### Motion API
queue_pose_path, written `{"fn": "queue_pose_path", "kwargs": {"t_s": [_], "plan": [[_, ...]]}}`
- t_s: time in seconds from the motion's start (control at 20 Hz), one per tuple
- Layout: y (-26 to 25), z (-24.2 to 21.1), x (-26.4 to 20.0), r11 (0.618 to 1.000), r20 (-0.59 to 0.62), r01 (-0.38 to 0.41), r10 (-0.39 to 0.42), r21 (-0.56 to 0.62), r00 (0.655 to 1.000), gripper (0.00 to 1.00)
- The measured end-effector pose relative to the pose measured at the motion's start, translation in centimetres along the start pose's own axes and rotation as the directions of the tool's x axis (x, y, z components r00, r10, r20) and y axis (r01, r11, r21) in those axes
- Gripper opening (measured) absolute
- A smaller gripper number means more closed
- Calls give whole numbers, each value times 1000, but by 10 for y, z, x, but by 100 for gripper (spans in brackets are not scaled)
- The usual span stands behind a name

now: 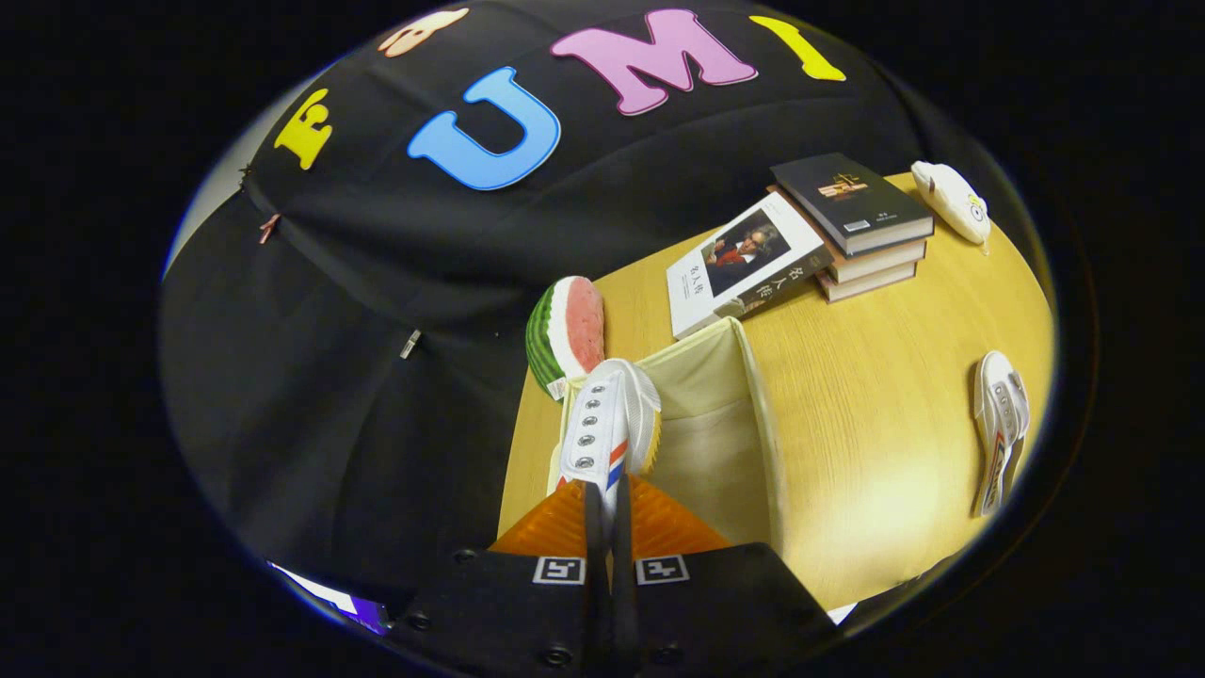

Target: Open the storage box then place both shoes into the box .Put the left shoe in first, then the right shoe, with the right side of both shoes facing outward in a uniform manner.

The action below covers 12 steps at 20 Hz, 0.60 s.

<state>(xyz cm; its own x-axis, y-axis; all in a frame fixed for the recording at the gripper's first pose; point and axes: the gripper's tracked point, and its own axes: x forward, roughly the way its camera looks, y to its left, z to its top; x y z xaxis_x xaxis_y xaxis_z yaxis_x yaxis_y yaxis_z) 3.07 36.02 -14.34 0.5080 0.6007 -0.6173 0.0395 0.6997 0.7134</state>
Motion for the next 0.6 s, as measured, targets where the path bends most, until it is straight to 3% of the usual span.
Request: {"fn": "queue_pose_path", "kwargs": {"t_s": [0.25, 0.4, 0.45, 0.5, 0.6], "plan": [[9, -10, 23, 998, -10, 47, -46, 39, 999, 5], [9, -33, 36, 997, -105, 57, -51, 56, 993, 5], [15, -43, 39, 996, -142, 25, -13, 81, 990, 6], [25, -48, 43, 994, -161, -22, 39, 107, 986, 9], [39, -54, 42, 987, -197, -91, 115, 130, 974, 45]]}}
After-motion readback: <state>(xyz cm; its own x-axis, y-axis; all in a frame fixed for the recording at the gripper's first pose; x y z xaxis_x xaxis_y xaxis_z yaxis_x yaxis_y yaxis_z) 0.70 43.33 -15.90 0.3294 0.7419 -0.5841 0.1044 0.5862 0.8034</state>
